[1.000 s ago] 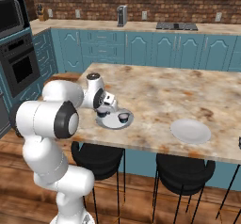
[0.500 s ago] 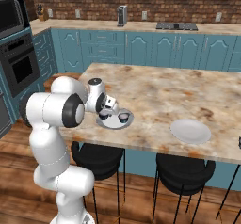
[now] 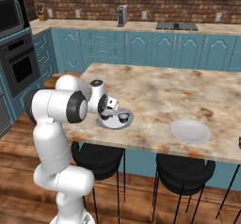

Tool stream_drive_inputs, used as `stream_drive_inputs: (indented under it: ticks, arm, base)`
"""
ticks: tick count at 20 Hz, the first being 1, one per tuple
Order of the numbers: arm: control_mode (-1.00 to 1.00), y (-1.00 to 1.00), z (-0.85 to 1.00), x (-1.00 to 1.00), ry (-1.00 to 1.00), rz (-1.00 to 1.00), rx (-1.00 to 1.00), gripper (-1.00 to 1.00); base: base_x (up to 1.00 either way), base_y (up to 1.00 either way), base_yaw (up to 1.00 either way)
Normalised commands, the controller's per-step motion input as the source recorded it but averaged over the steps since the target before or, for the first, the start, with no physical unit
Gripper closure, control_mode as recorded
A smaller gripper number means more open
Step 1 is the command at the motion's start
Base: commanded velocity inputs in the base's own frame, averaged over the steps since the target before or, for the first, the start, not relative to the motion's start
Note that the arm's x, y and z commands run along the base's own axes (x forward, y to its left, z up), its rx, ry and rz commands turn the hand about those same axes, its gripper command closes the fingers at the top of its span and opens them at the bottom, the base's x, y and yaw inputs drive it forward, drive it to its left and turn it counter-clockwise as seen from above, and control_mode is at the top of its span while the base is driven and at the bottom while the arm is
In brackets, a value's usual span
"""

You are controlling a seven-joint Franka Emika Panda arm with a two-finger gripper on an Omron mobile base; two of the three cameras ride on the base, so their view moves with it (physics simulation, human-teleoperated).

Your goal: Place two yogurt containers on each plate.

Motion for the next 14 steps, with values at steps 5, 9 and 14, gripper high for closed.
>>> stream_drive_inputs:
  ticks: [5,9,14]
  arm:
    - [-1.0,0.0,0.06,0.0,0.0,0.0,-0.02,-1.0]
    - [-1.0,-0.05,0.17,0.0,0.0,0.0,-0.01,-1.0]
    - [-1.0,-0.28,0.28,-0.21,0.0,0.0,0.0,-1.0]
  base:
    - [0.0,0.0,0.0]
    - [0.0,0.0,0.0]
    - [0.0,0.0,0.0]
